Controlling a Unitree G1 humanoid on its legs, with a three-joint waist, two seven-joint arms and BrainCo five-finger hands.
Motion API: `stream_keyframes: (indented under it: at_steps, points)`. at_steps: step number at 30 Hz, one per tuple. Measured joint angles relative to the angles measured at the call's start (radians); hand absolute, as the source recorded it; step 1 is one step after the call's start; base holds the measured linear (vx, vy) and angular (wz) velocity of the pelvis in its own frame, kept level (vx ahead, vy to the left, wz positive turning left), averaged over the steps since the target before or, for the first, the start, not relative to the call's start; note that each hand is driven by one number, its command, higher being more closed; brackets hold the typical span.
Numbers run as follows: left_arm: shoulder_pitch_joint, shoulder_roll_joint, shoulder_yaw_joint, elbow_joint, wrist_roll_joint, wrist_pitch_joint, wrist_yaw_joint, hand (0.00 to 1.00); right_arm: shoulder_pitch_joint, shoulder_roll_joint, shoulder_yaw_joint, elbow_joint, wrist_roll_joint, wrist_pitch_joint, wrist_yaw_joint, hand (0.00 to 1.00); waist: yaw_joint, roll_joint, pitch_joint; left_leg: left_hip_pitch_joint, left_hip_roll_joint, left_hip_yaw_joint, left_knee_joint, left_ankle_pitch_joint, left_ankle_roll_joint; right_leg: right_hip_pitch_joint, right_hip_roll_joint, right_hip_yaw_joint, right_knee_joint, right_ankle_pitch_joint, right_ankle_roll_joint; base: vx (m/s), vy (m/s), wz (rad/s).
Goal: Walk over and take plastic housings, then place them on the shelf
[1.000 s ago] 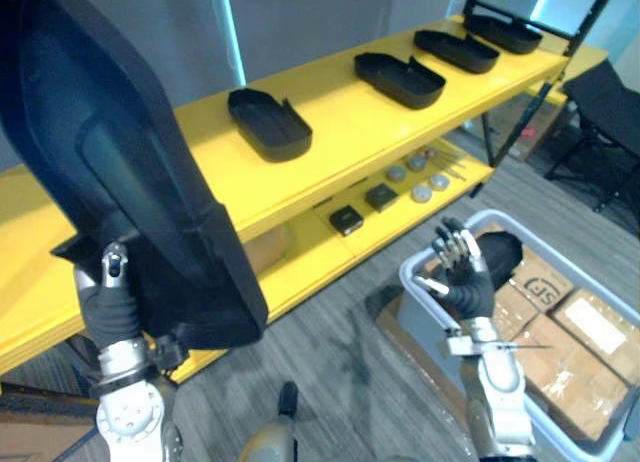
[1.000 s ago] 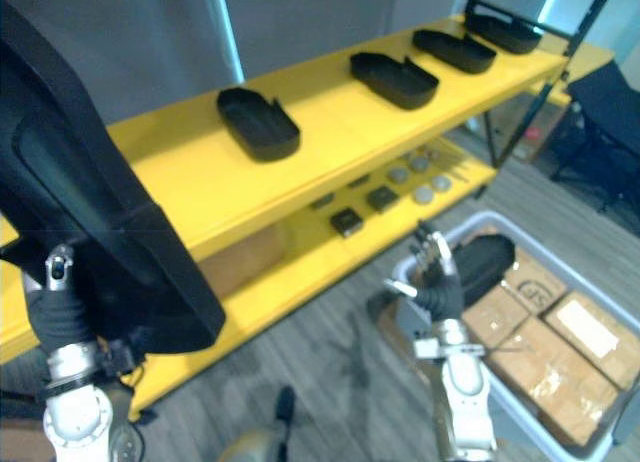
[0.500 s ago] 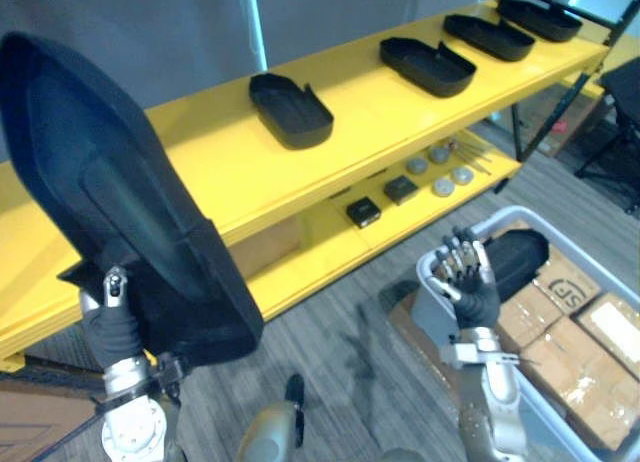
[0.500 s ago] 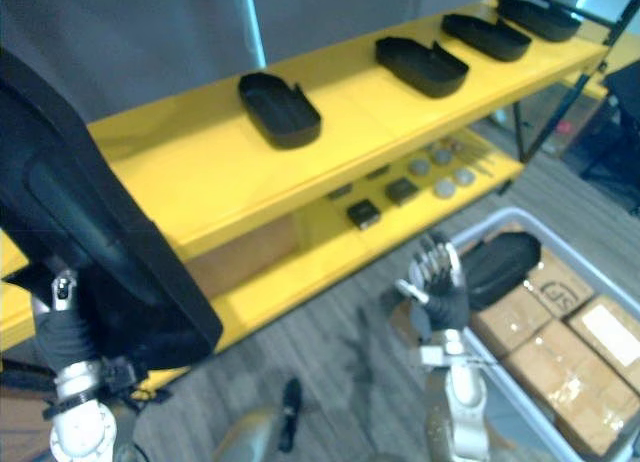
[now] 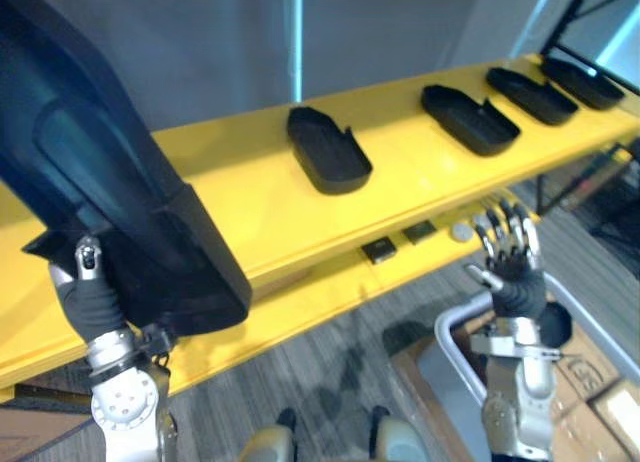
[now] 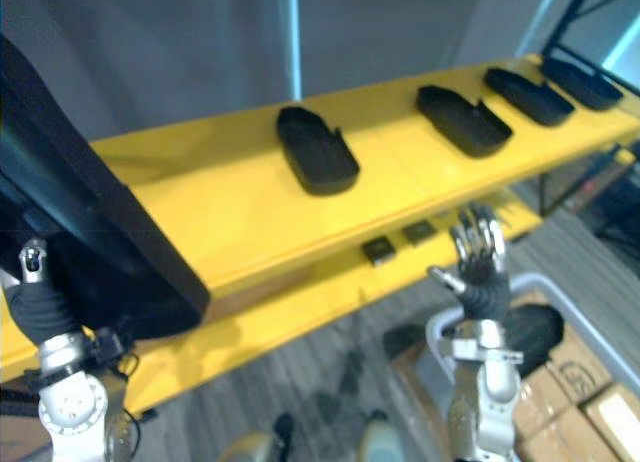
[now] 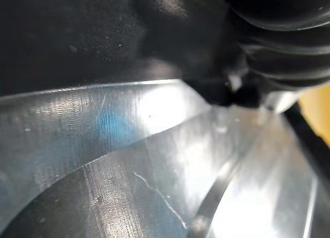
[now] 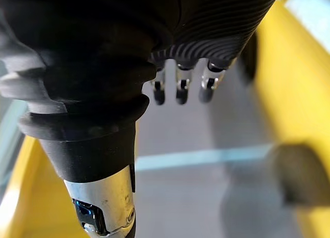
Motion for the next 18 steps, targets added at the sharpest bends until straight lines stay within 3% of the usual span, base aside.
stream_keyframes:
  at_steps: [1,2,5,9,13,18]
  points:
    - [0.020,-0.043,-0.016,-0.001,0.003,0.021,-0.006,1.00,-0.036,-0.052,-0.006,0.002,0.029,0.020,-0.002,0.00,-0.006,0.042,-0.013,-0.026,0.051,0.073,0.013,-0.001,-0.004,0.038,0.031,-0.063,-0.034,0.001,-0.011,0.22,-0.352,0.98]
    - [0.035,-0.062,-0.017,-0.001,0.003,0.025,-0.009,1.00,-0.053,-0.079,-0.022,0.003,0.031,0.027,-0.008,0.00,0.001,0.064,-0.018,-0.034,0.091,0.130,0.009,0.004,-0.012,0.062,0.048,-0.101,-0.056,0.001,-0.011,0.14,-0.217,1.07]
    - [0.034,-0.069,-0.023,-0.004,0.002,0.031,-0.043,1.00,-0.055,-0.088,-0.063,0.004,0.037,0.028,-0.059,0.00,-0.009,0.112,-0.028,-0.007,0.143,0.274,-0.065,0.078,-0.033,0.131,0.050,-0.209,-0.067,0.000,-0.012,0.12,-0.125,1.06]
    - [0.021,-0.063,-0.028,-0.005,0.011,0.037,-0.099,1.00,-0.056,-0.038,-0.069,0.003,0.027,0.024,-0.125,0.00,0.004,0.092,-0.025,0.038,0.110,0.269,-0.156,0.132,-0.016,0.153,0.024,-0.231,-0.066,-0.007,-0.020,0.09,0.015,0.41]
    - [0.007,-0.020,-0.029,-0.004,0.055,0.085,-0.159,1.00,-0.049,0.042,-0.078,0.001,-0.013,0.024,-0.215,0.00,0.001,0.040,-0.001,0.075,0.084,0.291,-0.232,0.167,-0.007,0.148,-0.004,-0.216,-0.065,-0.018,-0.022,0.00,0.036,-0.05]
    - [-0.061,0.057,-0.008,0.009,0.124,0.138,-0.212,1.00,0.018,0.076,-0.100,-0.004,-0.045,0.038,-0.248,0.00,-0.034,0.045,-0.002,0.123,0.065,0.396,-0.292,0.170,0.005,0.127,-0.026,-0.139,-0.065,-0.022,-0.012,-0.04,0.049,-0.42]
